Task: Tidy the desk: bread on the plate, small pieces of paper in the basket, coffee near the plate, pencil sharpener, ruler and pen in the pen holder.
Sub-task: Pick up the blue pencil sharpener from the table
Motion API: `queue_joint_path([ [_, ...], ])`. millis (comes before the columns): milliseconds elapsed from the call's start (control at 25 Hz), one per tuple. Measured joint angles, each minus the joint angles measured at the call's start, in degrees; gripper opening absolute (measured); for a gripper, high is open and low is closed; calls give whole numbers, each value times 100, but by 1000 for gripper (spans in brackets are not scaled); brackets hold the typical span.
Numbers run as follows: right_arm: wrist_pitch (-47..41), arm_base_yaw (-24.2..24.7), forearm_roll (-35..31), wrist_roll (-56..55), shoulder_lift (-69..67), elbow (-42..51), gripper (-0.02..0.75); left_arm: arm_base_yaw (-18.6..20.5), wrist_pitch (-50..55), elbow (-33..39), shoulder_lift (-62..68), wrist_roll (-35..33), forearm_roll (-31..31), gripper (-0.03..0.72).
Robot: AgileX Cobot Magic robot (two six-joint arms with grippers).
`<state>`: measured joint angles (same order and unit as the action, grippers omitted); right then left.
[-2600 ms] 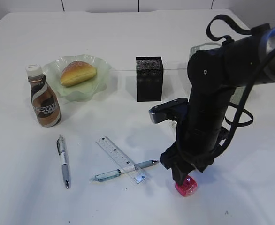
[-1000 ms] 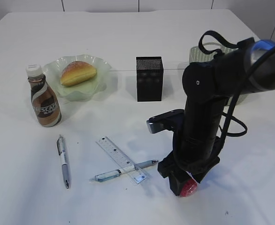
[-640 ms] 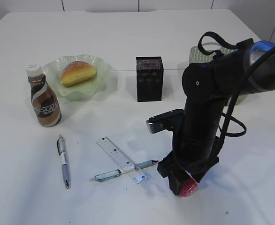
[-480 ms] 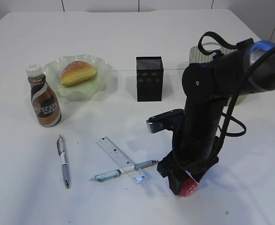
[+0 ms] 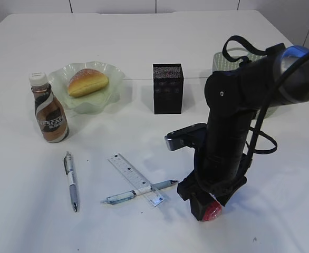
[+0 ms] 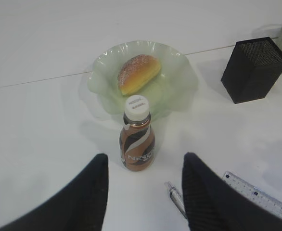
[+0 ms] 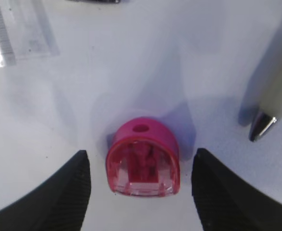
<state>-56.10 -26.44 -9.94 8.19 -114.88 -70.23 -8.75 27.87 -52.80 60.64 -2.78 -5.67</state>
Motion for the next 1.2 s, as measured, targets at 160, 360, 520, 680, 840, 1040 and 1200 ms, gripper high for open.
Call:
queue_joint_path([
  [160,-1,0,0,0,0,0,514,0,0,0,0,0,0,347],
  [360,32,0,12,0,0,0,514,0,0,0,0,0,0,347],
  [520,32,0,23,0,-91,0,514,0,0,0,0,0,0,347],
  [680,32,0,36,0,-119,0,514,0,0,0,0,0,10,347],
  [840,32,0,47,0,-119,0,505,0,0,0,0,0,10,347],
  [1040,59,0,124,0,-129,0,417,0,0,0,0,0,10,347],
  [1200,67,0,134,0,-129,-11,343,0,0,0,0,0,20,347],
])
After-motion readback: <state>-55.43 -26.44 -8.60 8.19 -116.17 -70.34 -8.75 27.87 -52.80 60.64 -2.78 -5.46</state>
